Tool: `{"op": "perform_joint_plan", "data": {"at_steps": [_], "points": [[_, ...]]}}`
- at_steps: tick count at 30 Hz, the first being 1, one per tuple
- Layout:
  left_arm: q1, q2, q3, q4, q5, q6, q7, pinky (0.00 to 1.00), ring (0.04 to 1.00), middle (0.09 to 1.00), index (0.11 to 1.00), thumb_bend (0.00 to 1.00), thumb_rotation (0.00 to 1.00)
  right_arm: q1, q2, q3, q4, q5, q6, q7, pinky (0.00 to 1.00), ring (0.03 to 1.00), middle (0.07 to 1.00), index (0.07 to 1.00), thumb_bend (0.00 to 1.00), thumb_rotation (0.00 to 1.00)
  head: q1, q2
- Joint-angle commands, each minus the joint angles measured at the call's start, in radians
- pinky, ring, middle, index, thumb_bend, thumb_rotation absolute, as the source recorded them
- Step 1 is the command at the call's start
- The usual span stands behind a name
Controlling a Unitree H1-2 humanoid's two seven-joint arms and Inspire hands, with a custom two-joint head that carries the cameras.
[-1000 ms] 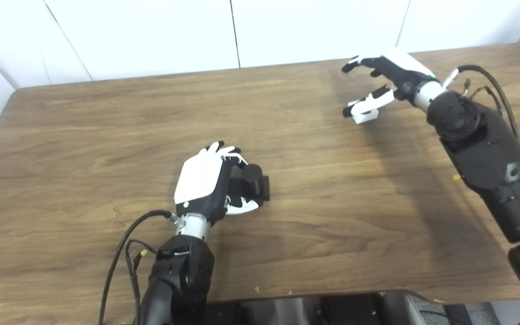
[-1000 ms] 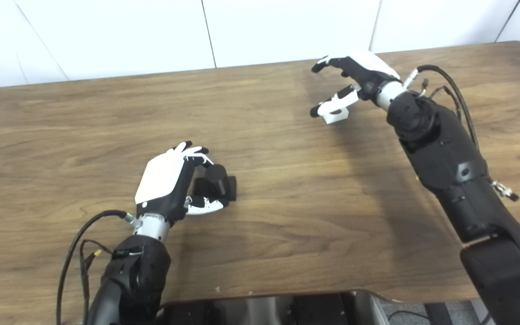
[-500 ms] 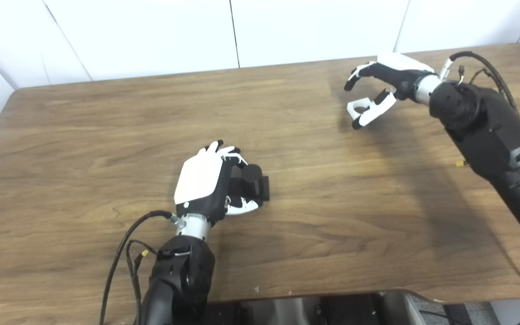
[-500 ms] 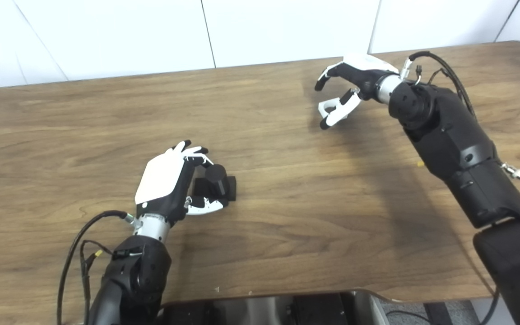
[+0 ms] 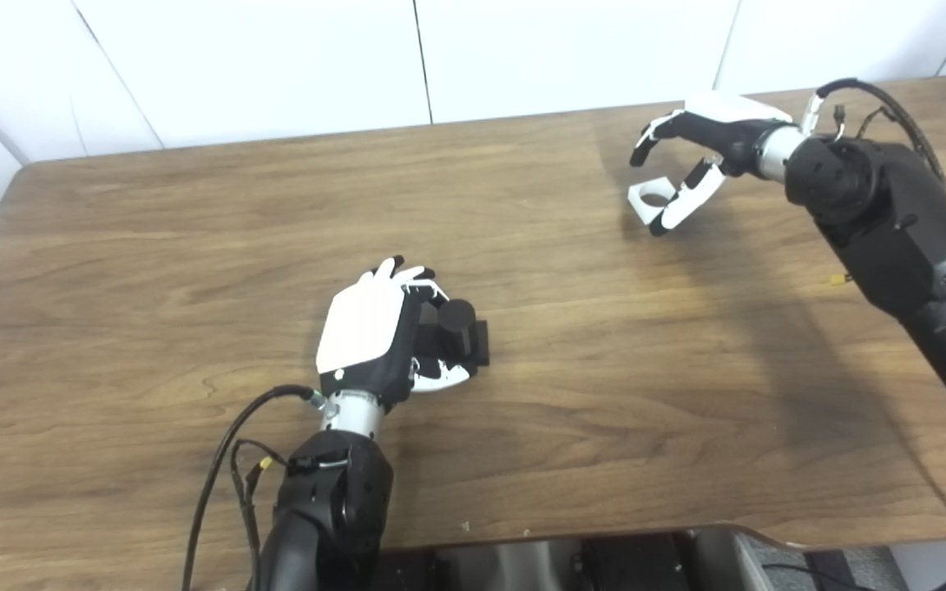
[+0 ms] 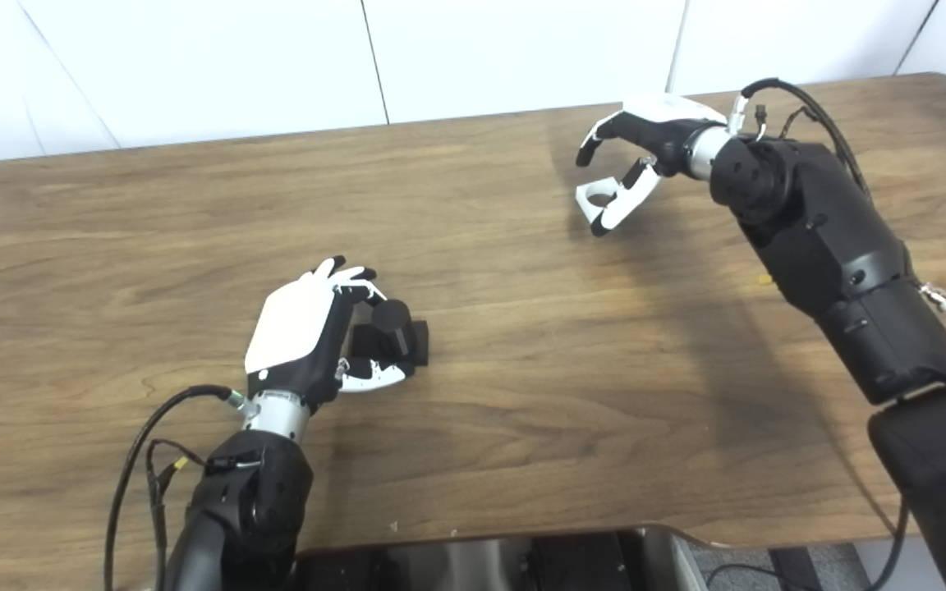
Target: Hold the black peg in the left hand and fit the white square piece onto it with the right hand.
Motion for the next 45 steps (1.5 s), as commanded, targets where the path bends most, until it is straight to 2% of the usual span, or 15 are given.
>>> {"op": "perform_joint_plan", "data": {"at_steps": [1, 8, 16, 18, 24, 31, 45], "points": [[0.030, 0.003, -0.021, 0.023, -0.001, 0.008, -0.052, 0.96, 0.969, 0.858, 0.486, 0.52, 0.08, -0.068, -0.024, -0.016, -0.019, -0.005, -0.010, -0.006, 0.90, 0.982, 0.916, 0.733, 0.90, 0.24, -0.001, 0.001], [0.029, 0.003, -0.021, 0.021, 0.007, 0.010, -0.058, 0.96, 0.969, 0.857, 0.486, 0.52, 0.08, -0.081, -0.020, -0.006, 0.012, -0.015, -0.027, -0.007, 0.88, 0.977, 0.921, 0.737, 0.89, 0.24, 0.001, 0.001], [0.029, 0.004, -0.021, 0.023, 0.006, 0.005, -0.055, 0.97, 0.971, 0.865, 0.486, 0.52, 0.08, -0.084, 0.001, -0.010, 0.053, -0.016, -0.003, -0.025, 0.86, 0.980, 0.928, 0.740, 0.88, 0.23, -0.001, 0.000], [0.026, 0.005, -0.024, 0.018, 0.012, 0.010, -0.070, 0.97, 0.976, 0.872, 0.487, 0.52, 0.08, -0.083, 0.005, -0.014, 0.067, -0.012, -0.010, -0.037, 0.86, 0.980, 0.929, 0.739, 0.88, 0.24, 0.001, -0.002], [0.024, 0.009, -0.025, 0.024, 0.007, -0.003, -0.058, 0.96, 0.964, 0.868, 0.486, 0.52, 0.08, -0.082, 0.015, -0.016, 0.109, -0.006, -0.033, -0.070, 0.87, 0.986, 0.933, 0.739, 0.88, 0.25, -0.001, -0.002], [0.021, 0.002, -0.028, 0.020, 0.013, 0.006, -0.064, 0.96, 0.966, 0.871, 0.486, 0.52, 0.08, -0.086, 0.020, 0.003, 0.151, -0.023, -0.051, -0.090, 0.88, 0.981, 0.929, 0.741, 0.88, 0.28, 0.003, -0.005], [0.023, -0.005, -0.026, 0.019, 0.011, 0.003, -0.054, 0.97, 0.971, 0.871, 0.486, 0.52, 0.08, -0.087, 0.036, 0.010, 0.212, -0.012, -0.081, -0.110, 0.87, 0.991, 0.938, 0.723, 0.90, 0.25, 0.010, -0.005]]}}
